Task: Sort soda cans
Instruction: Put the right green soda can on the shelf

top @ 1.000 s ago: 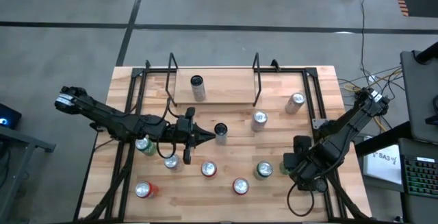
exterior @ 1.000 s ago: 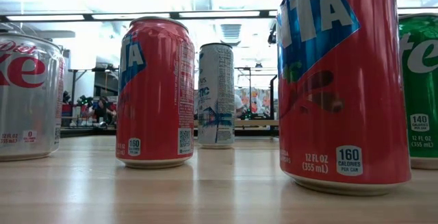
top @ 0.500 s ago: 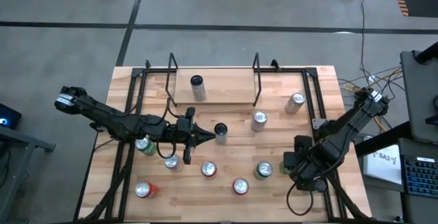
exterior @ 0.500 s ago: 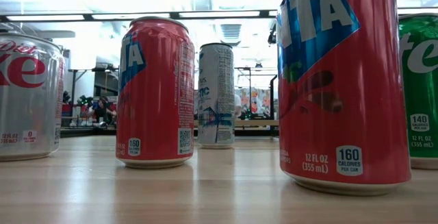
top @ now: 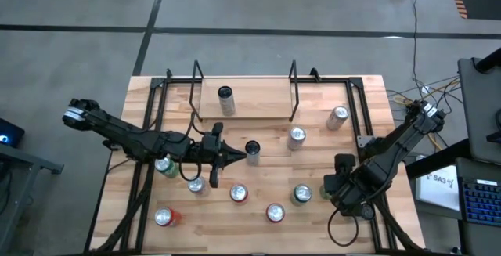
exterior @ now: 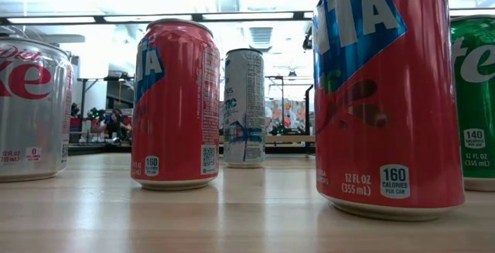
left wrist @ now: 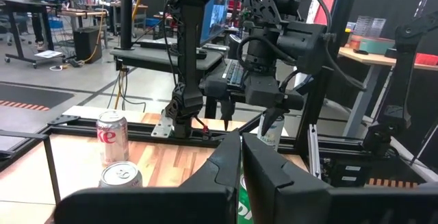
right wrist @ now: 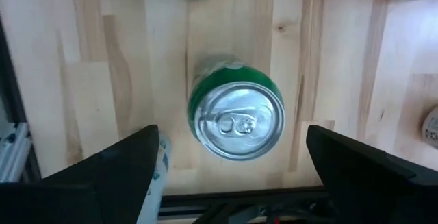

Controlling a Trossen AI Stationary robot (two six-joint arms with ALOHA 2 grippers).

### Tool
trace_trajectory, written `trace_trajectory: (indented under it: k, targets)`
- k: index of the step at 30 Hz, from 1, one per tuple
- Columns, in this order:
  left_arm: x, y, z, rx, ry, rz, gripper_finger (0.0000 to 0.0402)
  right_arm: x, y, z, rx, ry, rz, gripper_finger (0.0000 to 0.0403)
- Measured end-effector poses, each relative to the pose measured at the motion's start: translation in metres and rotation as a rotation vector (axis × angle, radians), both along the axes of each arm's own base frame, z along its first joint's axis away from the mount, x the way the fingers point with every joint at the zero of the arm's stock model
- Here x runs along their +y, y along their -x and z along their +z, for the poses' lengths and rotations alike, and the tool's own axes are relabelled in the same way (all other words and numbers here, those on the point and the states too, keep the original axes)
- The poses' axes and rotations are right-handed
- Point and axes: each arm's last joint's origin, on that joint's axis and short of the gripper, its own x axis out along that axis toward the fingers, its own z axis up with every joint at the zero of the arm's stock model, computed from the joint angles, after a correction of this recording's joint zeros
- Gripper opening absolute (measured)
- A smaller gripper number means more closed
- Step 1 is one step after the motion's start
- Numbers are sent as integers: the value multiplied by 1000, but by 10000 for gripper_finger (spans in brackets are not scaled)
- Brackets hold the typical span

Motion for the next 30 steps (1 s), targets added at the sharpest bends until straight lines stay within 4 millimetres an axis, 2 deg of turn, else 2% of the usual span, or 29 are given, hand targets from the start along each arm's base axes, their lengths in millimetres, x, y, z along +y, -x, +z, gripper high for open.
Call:
trace_trajectory:
  k: [18,30]
  targets:
    - [0,0,0,0,0,0,0,-6,6,-28,74,66,36,359]
    - [0,0,0,0,0,0,0,-3,3,-54,25,25,88,359]
